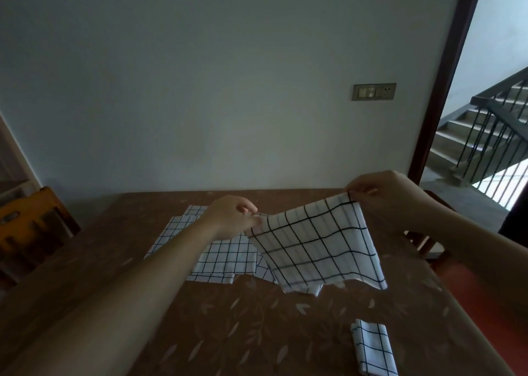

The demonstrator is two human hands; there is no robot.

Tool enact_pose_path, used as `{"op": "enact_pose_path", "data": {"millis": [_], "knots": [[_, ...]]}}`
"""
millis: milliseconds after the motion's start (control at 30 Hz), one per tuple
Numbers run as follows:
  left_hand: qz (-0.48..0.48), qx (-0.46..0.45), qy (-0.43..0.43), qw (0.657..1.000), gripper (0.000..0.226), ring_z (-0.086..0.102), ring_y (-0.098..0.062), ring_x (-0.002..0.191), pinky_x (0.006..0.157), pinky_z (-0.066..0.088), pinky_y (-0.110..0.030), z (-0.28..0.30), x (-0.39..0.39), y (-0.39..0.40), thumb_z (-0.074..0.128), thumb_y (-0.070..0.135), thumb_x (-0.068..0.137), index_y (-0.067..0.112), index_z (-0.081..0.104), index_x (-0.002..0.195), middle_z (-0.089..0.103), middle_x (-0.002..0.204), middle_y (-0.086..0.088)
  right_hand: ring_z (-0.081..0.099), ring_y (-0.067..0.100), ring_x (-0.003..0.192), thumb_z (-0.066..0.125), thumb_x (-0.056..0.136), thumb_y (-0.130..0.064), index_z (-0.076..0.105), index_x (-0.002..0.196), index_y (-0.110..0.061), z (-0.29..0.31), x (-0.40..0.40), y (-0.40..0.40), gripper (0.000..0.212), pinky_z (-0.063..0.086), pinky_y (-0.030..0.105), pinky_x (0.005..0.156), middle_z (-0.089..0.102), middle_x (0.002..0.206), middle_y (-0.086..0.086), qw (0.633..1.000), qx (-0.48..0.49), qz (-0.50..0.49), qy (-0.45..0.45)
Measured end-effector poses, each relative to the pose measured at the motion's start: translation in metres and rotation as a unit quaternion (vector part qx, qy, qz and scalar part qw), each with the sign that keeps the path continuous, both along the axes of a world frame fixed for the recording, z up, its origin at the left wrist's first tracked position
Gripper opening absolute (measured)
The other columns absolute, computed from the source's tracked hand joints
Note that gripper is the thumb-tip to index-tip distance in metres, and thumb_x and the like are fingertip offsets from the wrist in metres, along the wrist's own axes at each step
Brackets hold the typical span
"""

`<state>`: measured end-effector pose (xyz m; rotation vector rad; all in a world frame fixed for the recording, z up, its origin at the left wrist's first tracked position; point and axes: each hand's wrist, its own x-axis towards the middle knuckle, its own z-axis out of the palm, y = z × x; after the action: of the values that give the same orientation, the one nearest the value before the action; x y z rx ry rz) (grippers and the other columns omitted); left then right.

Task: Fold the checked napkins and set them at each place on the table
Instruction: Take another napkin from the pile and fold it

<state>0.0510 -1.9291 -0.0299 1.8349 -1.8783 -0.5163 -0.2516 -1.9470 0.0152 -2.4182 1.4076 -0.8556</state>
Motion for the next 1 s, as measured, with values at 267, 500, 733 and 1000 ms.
{"op": "enact_pose_path", "data": {"millis": [267, 500, 733, 1000], "knots": [[-0.155, -0.048, 0.091, 0.983, 0.008, 0.066, -0.015, 0.068, 0.065, 0.050, -0.028, 0.019, -0.082, 0.008, 0.075, 0.036, 0.078, 0.030, 0.074, 0.084, 0.073, 0.077, 0.002, 0.067, -0.003, 0.080, 0.065, 0.083, -0.037, 0.066, 0.106, -0.036, 0.014, 0.044, 0.014, 0.023, 0.057, 0.030, 0.084, 0.070, 0.085, -0.016, 0.995, 0.018, 0.100, 0.008], [-0.044, -0.016, 0.327, 0.944, 0.018, 0.073, -0.018, 0.086, 0.083, 0.058, -0.034, 0.012, -0.055, 0.006, 0.077, 0.026, 0.080, 0.011, 0.076, 0.091, 0.077, 0.089, -0.003, 0.057, -0.004, 0.100, 0.080, 0.070, -0.045, 0.046, 0.104, -0.043, -0.030, -0.004, 0.021, 0.049, 0.047, 0.012, 0.076, 0.054, 0.106, -0.023, 0.993, 0.098, 0.071, -0.007], [-0.037, 0.003, 0.420, 0.907, 0.007, 0.073, -0.021, 0.090, 0.083, 0.058, -0.034, 0.005, -0.047, 0.007, 0.071, 0.015, 0.085, 0.011, 0.075, 0.089, 0.077, 0.094, -0.008, 0.062, -0.006, 0.063, 0.072, 0.085, -0.020, 0.071, 0.089, -0.025, -0.034, -0.014, 0.022, 0.007, 0.046, 0.009, 0.057, 0.067, 0.072, -0.016, 0.990, 0.064, 0.075, -0.097], [-0.077, 0.032, 0.450, 0.889, 0.024, 0.071, -0.026, 0.099, 0.086, 0.058, -0.035, 0.006, -0.042, 0.008, 0.072, 0.018, 0.078, 0.007, 0.073, 0.099, 0.074, 0.104, -0.013, 0.065, -0.012, 0.087, 0.070, 0.084, -0.012, 0.076, 0.084, -0.026, -0.014, -0.013, 0.026, 0.016, 0.048, 0.005, 0.072, 0.068, 0.091, -0.036, 0.978, 0.066, 0.096, -0.170]]}}
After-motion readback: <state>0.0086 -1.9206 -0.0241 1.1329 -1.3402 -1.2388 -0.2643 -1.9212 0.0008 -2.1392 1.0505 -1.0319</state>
